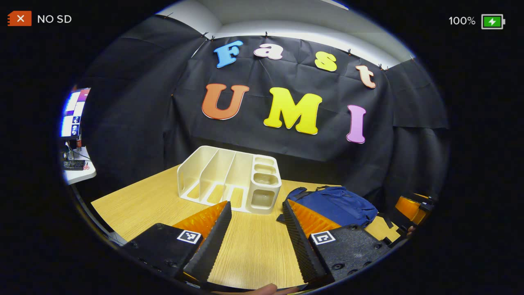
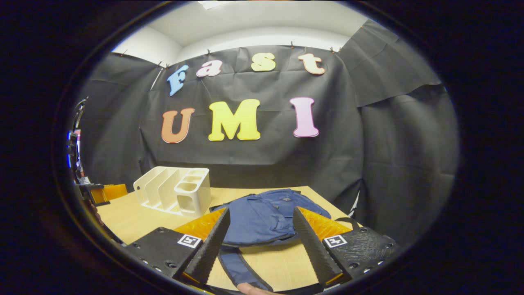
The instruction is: Open the schoolbag, grab two books from the bookshelf and put them into the schoolbag.
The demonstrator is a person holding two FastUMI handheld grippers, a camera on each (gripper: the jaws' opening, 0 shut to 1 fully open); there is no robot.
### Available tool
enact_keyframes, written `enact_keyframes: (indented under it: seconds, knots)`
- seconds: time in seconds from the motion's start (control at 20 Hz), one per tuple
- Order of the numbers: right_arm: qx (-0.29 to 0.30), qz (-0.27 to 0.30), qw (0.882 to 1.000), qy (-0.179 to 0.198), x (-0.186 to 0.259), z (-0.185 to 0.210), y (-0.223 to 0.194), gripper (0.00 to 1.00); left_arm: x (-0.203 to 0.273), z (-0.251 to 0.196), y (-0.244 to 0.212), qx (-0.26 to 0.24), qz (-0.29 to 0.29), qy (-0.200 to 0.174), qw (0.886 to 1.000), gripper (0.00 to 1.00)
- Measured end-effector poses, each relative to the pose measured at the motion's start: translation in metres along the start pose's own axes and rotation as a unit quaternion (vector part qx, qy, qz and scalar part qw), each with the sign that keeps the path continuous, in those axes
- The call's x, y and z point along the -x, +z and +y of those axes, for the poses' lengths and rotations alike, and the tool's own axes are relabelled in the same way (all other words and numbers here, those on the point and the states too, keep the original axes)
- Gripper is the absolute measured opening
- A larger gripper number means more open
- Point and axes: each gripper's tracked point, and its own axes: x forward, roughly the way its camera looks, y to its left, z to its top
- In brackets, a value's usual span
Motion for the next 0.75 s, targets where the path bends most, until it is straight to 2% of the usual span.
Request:
enact_keyframes:
  seconds: [0.3,0.45,0.75]
  knots:
    - [0.007,-0.006,1.0,0.007,0.002,0.014,0.0,0.94,0.012,-0.015,0.007,-0.013,-0.027,-0.02,0.999,0.82]
    - [0.008,-0.015,1.0,0.004,0.006,0.012,0.005,0.94,0.019,-0.03,0.016,-0.031,-0.052,-0.042,0.997,0.82]
    - [0.014,-0.017,1.0,0.01,0.009,0.01,0.002,0.94,0.022,-0.034,0.017,-0.048,-0.075,-0.04,0.995,0.84]
